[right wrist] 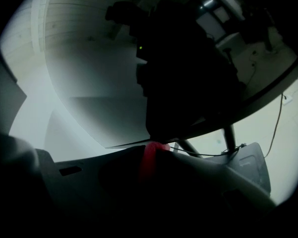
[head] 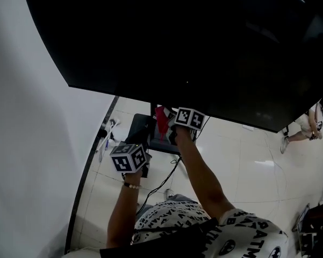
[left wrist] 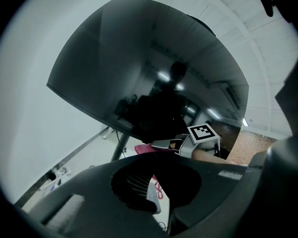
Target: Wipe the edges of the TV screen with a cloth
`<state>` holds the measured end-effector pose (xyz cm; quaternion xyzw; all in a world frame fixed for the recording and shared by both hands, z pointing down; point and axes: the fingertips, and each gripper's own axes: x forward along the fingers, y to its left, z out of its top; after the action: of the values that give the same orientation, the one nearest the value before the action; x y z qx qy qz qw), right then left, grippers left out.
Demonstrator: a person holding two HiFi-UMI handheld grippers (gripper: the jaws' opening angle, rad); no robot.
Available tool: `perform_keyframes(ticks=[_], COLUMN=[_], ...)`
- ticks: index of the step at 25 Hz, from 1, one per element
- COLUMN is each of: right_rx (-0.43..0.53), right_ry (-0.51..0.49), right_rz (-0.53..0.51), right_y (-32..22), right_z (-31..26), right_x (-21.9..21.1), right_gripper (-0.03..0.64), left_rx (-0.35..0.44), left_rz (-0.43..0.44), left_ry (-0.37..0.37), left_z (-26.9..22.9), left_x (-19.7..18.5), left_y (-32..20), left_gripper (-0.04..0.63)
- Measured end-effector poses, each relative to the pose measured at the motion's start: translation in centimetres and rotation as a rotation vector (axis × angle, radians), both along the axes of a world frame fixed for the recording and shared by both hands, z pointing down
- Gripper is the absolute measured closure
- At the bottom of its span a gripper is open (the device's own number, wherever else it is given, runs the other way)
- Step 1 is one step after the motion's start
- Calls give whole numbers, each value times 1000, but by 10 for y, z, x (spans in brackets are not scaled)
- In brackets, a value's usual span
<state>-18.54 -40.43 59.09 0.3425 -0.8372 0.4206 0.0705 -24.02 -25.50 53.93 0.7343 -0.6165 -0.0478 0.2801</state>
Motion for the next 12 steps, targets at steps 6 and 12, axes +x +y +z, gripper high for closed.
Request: perform_keyframes(ticks=[6, 12], right_rx=[-11, -27], right_ry=[49, 56], right_rz=[60, 90], right_y=[-3, -4], right_z=[6, 11], right_x=[-57, -120], right_gripper=[553, 552], left_rx=[7, 24], left_rz=[24, 5], left_ry=[-13, -8], left_z=[-1, -6], left_x=[-74, -146], left_y=[17, 43], left_gripper=[595, 595])
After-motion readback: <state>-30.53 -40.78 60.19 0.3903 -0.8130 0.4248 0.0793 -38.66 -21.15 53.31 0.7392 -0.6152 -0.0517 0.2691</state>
